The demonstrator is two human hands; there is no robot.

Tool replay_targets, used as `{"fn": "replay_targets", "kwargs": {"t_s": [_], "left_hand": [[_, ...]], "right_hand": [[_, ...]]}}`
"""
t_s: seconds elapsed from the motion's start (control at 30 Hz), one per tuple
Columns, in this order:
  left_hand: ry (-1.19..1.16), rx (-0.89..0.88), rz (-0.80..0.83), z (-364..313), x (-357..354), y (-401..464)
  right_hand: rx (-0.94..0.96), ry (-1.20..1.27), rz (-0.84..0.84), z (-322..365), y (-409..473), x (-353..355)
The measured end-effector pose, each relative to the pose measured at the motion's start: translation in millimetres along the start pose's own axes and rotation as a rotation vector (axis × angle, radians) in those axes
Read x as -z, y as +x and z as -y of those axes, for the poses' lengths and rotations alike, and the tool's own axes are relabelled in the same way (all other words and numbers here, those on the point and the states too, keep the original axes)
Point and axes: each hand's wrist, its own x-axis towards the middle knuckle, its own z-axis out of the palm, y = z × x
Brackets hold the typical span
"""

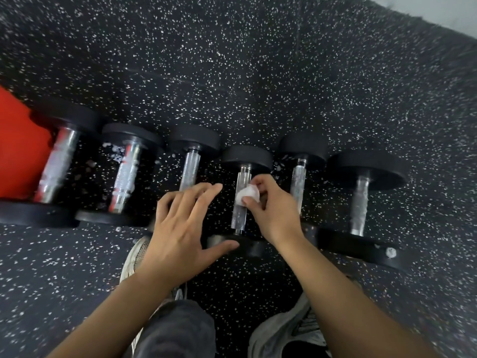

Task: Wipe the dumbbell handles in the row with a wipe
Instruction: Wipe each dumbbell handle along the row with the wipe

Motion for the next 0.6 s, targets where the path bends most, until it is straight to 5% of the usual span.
{"fn": "replay_targets", "kwargs": {"t_s": [0.3,0.5,0.6], "left_hand": [[-0.009,0.007,0.023,-4,-20,8],[0.036,-0.028,0.021,1,-22,8],[0.04,-0.019,0.021,2,-21,7]], "right_hand": [[0.085,-0.296,-0.038,-7,-10,-16],[0.267,-0.172,-0.238,-12,-3,-4],[0.347,-0.234,-0.209,-14,14,5]]}}
